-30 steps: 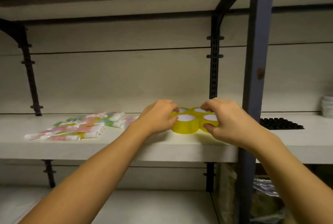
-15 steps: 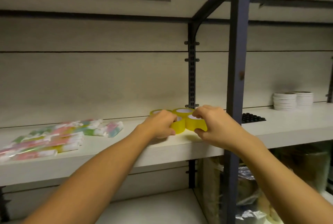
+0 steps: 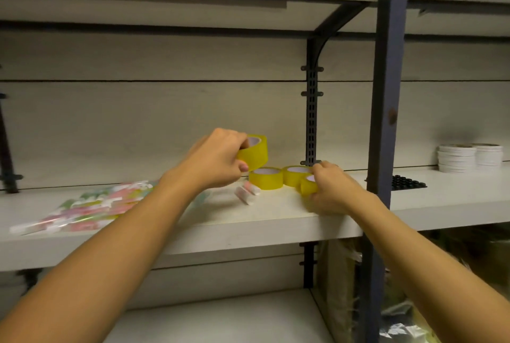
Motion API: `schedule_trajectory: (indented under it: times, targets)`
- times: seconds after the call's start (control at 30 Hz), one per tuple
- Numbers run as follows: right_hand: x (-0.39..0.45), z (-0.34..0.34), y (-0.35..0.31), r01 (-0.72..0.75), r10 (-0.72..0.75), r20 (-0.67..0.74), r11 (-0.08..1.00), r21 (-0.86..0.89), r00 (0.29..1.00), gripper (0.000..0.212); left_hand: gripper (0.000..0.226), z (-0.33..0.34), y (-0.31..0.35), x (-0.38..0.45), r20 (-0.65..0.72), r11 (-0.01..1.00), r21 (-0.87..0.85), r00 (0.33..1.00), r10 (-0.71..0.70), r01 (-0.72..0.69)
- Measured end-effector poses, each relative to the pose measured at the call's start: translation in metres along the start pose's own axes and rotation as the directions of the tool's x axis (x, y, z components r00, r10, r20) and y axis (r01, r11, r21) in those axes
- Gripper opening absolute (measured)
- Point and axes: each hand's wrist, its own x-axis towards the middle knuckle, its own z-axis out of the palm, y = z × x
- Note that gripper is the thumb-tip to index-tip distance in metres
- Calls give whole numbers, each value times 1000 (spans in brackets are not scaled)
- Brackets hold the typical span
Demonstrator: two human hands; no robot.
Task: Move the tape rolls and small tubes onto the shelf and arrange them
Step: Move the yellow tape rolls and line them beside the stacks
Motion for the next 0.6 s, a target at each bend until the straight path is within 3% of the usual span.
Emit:
schedule_trajectory:
  times: [0.2, 0.4, 0.6]
  targets:
    - [12, 13, 7, -68, 72, 100, 997, -44, 992, 32, 22, -11, -30, -41, 62, 997, 49, 996, -64, 61]
    - [4, 12, -6, -50, 48, -76, 998, -29, 996, 13, 22, -17, -43, -66, 79, 993, 68, 991, -106, 100]
    - [-21, -20, -33, 7, -16, -240, 999, -40, 971, 34, 22, -14, -34, -71, 49, 999, 16, 998, -46, 45]
